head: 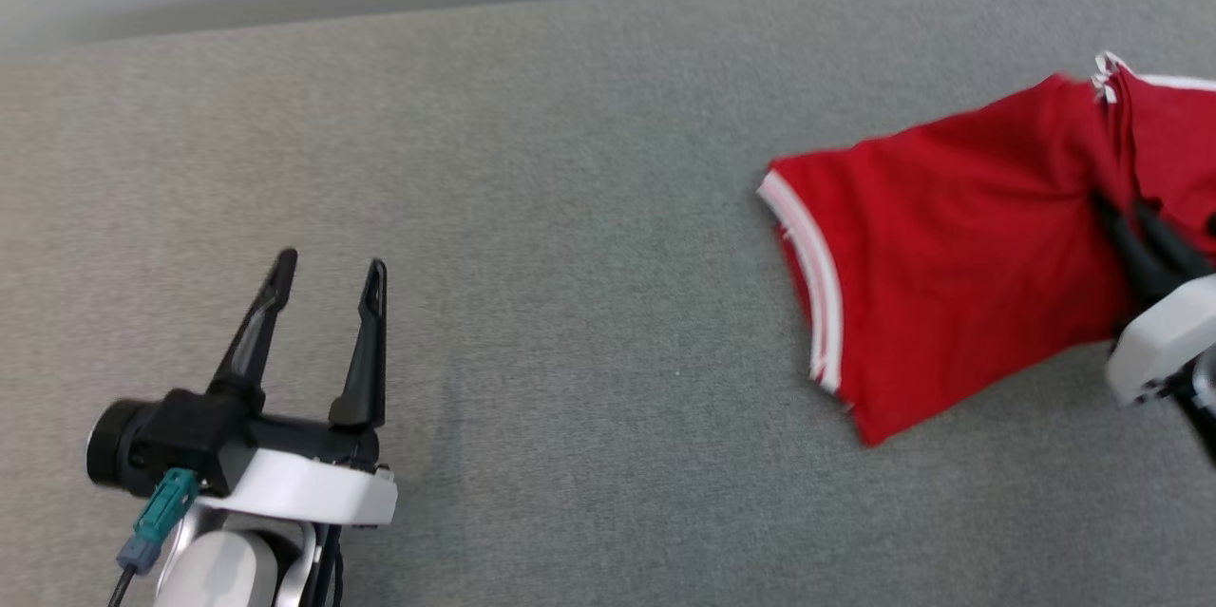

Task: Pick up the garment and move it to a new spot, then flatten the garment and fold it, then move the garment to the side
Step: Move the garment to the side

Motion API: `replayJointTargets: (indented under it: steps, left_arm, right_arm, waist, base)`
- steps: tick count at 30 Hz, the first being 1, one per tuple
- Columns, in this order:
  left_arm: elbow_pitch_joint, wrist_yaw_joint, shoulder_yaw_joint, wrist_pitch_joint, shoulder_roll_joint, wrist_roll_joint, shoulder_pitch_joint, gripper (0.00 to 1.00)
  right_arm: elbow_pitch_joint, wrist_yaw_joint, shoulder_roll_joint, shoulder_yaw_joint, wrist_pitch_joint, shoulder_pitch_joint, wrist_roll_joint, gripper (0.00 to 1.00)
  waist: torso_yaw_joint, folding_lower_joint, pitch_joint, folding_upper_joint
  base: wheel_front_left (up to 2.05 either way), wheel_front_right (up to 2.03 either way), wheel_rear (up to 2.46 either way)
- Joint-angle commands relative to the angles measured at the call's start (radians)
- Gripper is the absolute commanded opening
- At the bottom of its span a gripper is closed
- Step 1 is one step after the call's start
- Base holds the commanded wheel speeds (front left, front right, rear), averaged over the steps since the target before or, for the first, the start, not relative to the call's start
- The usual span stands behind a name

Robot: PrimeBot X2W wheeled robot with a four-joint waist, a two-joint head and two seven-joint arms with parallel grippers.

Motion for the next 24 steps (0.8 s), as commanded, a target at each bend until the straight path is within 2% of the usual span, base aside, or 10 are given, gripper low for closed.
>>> replayJointTargets:
  steps: [1, 11, 18, 24]
  left_arm:
    - [-0.010, -0.006, -0.006, 0.002, 0.004, 0.015, -0.029, 1.00]
    - [-0.091, -0.041, -0.043, 0.051, 0.052, 0.058, -0.154, 1.00]
    - [-0.138, -0.048, -0.056, 0.086, 0.073, 0.076, -0.184, 1.00]
    - [-0.183, -0.043, -0.058, 0.117, 0.094, 0.086, -0.192, 1.00]
  right_arm:
    - [0.004, 0.000, -0.017, -0.014, -0.007, -0.022, -0.004, 0.00]
    - [0.091, 0.000, -0.123, -0.167, -0.053, -0.154, -0.003, 0.00]
    - [0.189, 0.000, -0.145, -0.273, -0.087, -0.227, 0.011, 0.00]
    - [0.279, 0.000, -0.126, -0.327, -0.121, -0.281, 0.014, 0.00]
  waist:
    - [-0.050, 0.0000, 0.059, 0.0000]
    - [-0.101, 0.0000, 0.199, 0.0000]
    - [-0.107, 0.0000, 0.260, 0.0000]
    - [-0.113, 0.0000, 0.309, 0.0000]
  base:
    - [0.00, 0.00, 0.00]
    - [0.00, 0.00, 0.00]
    - [0.00, 0.00, 0.00]
    - [0.00, 0.00, 0.00]
